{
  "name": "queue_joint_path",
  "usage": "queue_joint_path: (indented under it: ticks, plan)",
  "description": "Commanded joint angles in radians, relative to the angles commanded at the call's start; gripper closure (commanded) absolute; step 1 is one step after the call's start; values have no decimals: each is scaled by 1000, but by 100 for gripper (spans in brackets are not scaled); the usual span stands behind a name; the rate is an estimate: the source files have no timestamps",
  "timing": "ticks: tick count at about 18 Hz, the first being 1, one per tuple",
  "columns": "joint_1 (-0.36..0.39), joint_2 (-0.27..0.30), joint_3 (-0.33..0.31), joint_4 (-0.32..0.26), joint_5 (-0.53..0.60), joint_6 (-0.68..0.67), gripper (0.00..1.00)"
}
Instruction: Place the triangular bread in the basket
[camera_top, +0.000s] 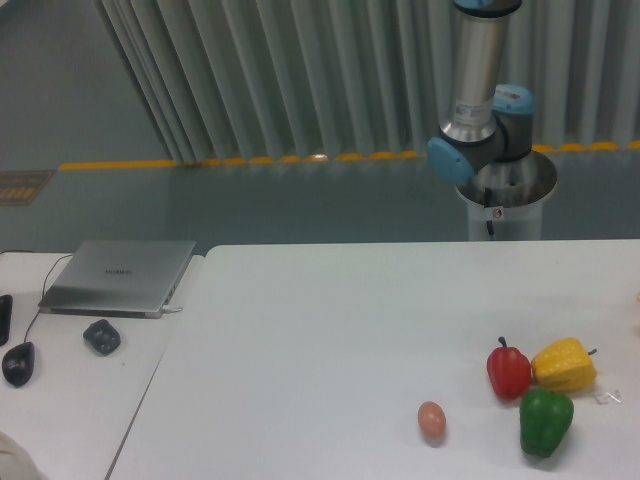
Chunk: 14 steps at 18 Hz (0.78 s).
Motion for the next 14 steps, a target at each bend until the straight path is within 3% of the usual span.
queue_joint_path:
  ticks: [6, 11, 14]
  plan:
    - [-109, -32, 2, 11, 9, -9, 0]
    - [-176, -81, 8, 15, 8, -118, 0]
    - [-184, -92, 6, 43, 9, -136, 0]
